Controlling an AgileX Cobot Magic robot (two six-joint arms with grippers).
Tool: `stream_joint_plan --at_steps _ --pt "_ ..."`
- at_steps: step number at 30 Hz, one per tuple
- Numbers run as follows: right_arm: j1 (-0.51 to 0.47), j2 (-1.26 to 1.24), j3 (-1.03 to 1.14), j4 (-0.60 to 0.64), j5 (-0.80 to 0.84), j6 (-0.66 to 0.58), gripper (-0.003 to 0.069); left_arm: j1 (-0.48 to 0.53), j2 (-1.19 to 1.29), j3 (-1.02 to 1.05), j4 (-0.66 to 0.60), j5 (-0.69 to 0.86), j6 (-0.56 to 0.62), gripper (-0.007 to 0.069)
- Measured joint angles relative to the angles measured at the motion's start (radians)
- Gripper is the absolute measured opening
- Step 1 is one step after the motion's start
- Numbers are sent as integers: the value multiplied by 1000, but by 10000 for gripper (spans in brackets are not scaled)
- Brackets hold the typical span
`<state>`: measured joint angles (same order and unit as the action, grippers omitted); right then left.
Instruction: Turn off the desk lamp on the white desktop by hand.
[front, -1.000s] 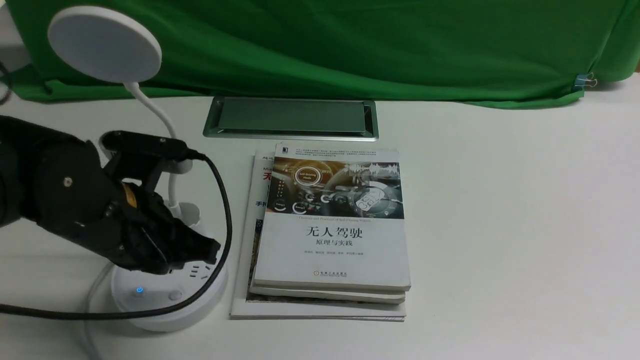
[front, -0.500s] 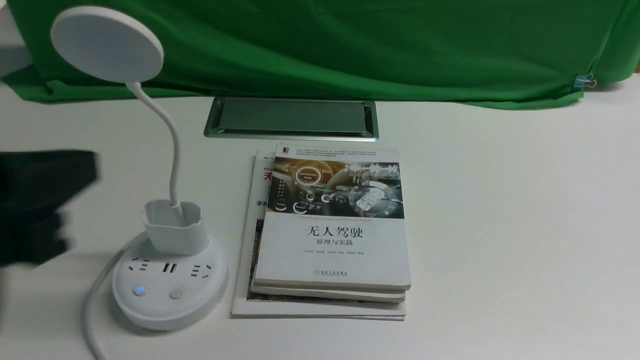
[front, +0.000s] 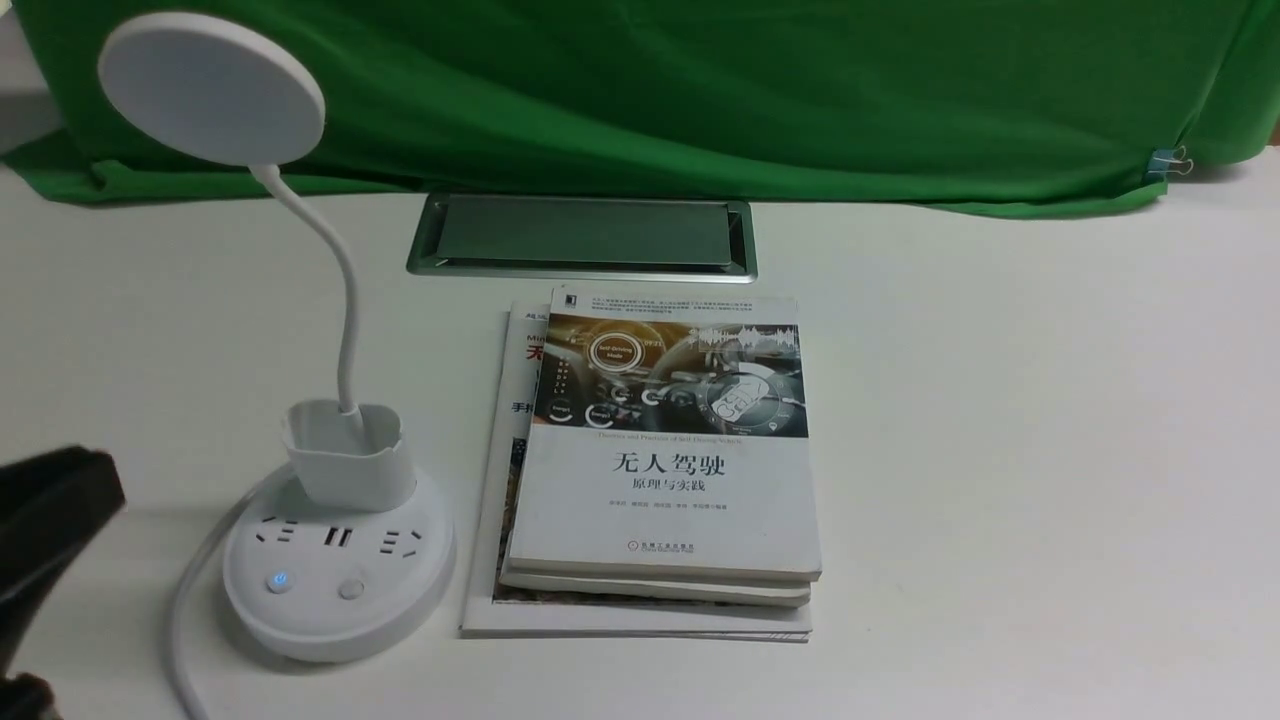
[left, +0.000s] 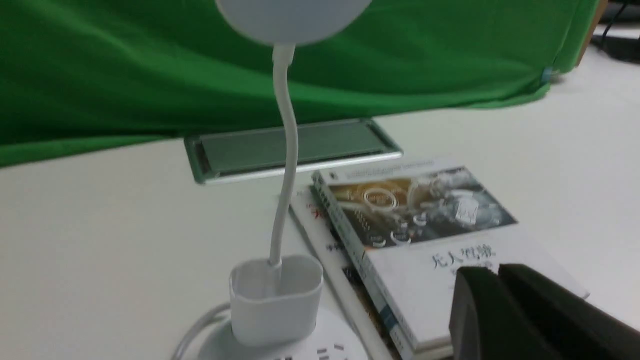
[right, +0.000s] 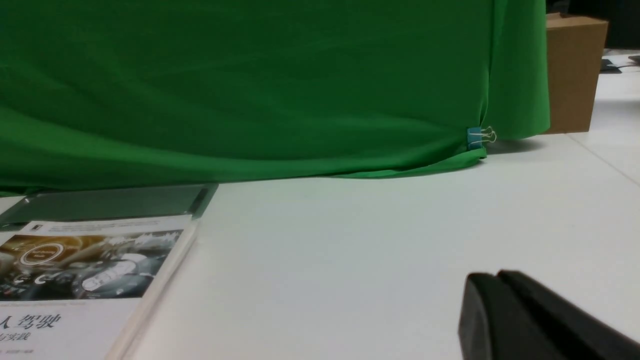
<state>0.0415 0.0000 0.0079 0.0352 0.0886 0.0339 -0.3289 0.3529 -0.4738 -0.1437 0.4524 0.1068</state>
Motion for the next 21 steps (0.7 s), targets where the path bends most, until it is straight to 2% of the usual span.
stream_joint_plan --at_steps 6,7,11,15,21 --pt "0 0 0 0 0 0 35 8 -26 51 63 -84 46 19" --pt "0 0 0 0 0 0 35 27 -65 97 75 -149 60 19" --pt "0 0 0 0 0 0 35 81 -185 229 82 -218 64 19" --pt "0 0 0 0 0 0 35 139 -324 378 82 -230 68 19" --pt "0 0 0 0 0 0 35 192 -351 480 82 -200 72 19"
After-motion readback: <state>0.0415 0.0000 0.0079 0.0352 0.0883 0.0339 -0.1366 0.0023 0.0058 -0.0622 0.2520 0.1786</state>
